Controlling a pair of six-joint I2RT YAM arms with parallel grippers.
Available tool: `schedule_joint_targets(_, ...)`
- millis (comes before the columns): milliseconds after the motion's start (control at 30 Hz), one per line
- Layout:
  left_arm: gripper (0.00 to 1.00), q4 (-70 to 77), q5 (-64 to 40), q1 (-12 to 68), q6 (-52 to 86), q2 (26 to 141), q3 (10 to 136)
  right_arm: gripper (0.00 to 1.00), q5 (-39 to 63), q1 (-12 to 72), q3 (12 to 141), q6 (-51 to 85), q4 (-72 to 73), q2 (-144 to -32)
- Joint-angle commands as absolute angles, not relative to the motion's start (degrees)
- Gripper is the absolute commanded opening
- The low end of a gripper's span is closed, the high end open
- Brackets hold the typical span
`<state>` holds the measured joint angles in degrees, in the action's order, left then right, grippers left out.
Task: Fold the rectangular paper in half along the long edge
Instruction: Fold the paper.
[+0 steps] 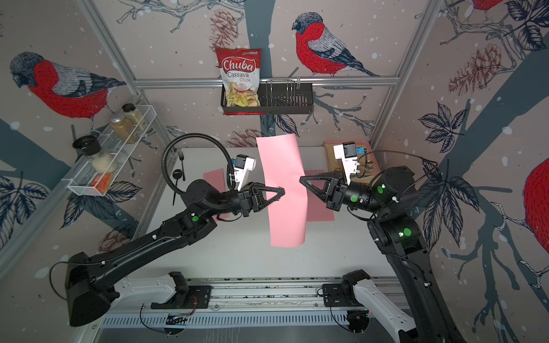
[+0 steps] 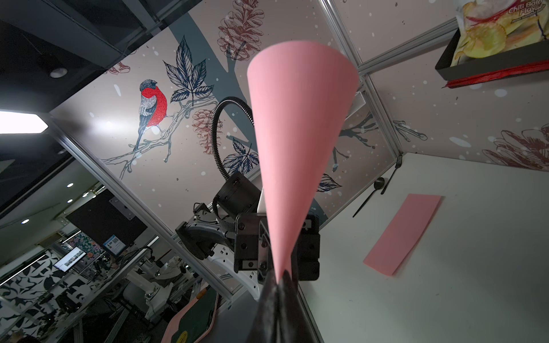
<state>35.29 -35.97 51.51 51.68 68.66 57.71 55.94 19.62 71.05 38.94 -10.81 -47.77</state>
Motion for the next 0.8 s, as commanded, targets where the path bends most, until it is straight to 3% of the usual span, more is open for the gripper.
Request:
schedule_joint_targets(0,0.0,37.0,-36.6,51.5,51.7,68.5,57.7,0.11,56.5,19.4,71.4,39.3,-7.1,-47.9)
schedule_joint_targets(133,0.0,37.2,-36.7,51.6,51.8,68.7,57.7,0.03,56.7,19.1,71.1,40.1,-5.1,-47.8)
schedule_joint_targets(233,0.0,37.2,-36.7,51.7,51.7,69.0,57.7,0.13,56.5,18.8,71.6,40.4,-4.8,-48.3)
schedule_joint_targets(300,0.0,37.3,-36.7,51.8,51.8,69.1,57.7,0.04,56.9,18.6,71.5,40.9,-3.7,-48.4)
schedule_joint_targets(367,0.0,37.3,-36.7,51.9,51.7,69.2,57.7,0.01,56.9,18.4,71.7,40.9,-3.3,-48.4)
schedule_joint_targets(433,0.0,37.4,-36.7,51.9,51.8,69.1,57.7,0.1,56.9,18.1,72.1,41.0,-3.3,-48.7)
schedule_joint_targets(567,0.0,37.7,-36.6,52.1,52.0,69.3,57.5,0.04,57.3,17.5,72.0,41.9,-1.6,-49.1)
schedule_joint_targets(667,0.0,37.8,-36.6,52.2,52.0,69.3,57.5,0.13,57.2,17.0,72.4,42.0,-1.5,-49.4)
schedule_joint_targets(767,0.0,37.8,-36.6,52.3,51.9,69.3,57.5,0.04,57.8,16.7,72.3,42.5,-0.2,-49.7)
